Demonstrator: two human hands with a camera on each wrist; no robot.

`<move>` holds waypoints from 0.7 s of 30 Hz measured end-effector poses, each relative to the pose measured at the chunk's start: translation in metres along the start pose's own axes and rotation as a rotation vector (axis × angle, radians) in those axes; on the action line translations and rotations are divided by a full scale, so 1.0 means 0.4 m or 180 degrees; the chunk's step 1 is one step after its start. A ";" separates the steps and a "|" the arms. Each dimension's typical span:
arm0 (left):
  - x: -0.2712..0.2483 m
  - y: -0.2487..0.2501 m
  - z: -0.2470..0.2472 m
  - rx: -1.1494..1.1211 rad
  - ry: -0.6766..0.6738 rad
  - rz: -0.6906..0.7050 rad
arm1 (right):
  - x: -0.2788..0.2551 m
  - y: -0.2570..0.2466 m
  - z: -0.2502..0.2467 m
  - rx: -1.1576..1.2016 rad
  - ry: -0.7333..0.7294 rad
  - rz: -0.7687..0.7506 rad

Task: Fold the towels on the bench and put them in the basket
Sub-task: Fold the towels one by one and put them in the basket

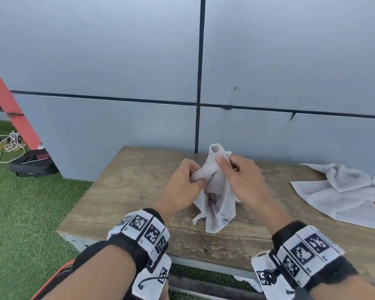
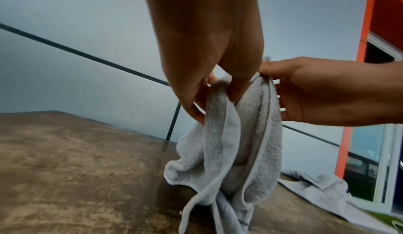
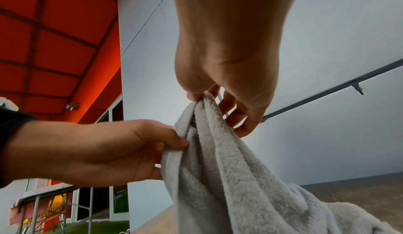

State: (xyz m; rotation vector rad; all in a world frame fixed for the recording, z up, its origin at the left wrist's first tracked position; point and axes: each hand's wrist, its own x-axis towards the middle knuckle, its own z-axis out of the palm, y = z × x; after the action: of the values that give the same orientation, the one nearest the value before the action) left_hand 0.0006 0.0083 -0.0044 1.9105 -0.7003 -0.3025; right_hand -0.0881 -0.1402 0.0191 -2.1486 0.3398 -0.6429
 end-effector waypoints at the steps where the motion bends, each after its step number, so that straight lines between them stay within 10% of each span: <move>1: 0.003 0.002 -0.008 0.0029 0.0099 -0.0025 | 0.005 -0.006 0.000 -0.0016 0.0008 -0.0006; 13: 0.002 0.051 -0.101 0.0240 0.0526 -0.0156 | 0.024 0.017 -0.123 0.0170 0.1111 0.0450; 19: -0.015 0.085 -0.044 0.1132 0.1206 0.0209 | -0.009 -0.010 -0.134 0.0348 0.0535 0.0185; 21: -0.047 0.121 -0.007 0.0819 0.0696 0.0631 | -0.014 -0.033 -0.124 0.0268 0.0225 -0.0029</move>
State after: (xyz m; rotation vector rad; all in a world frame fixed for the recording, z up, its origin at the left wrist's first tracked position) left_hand -0.0292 0.0072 0.0381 2.0567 -0.8026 0.1260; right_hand -0.1201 -0.1622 0.0532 -2.0520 0.3352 -0.7271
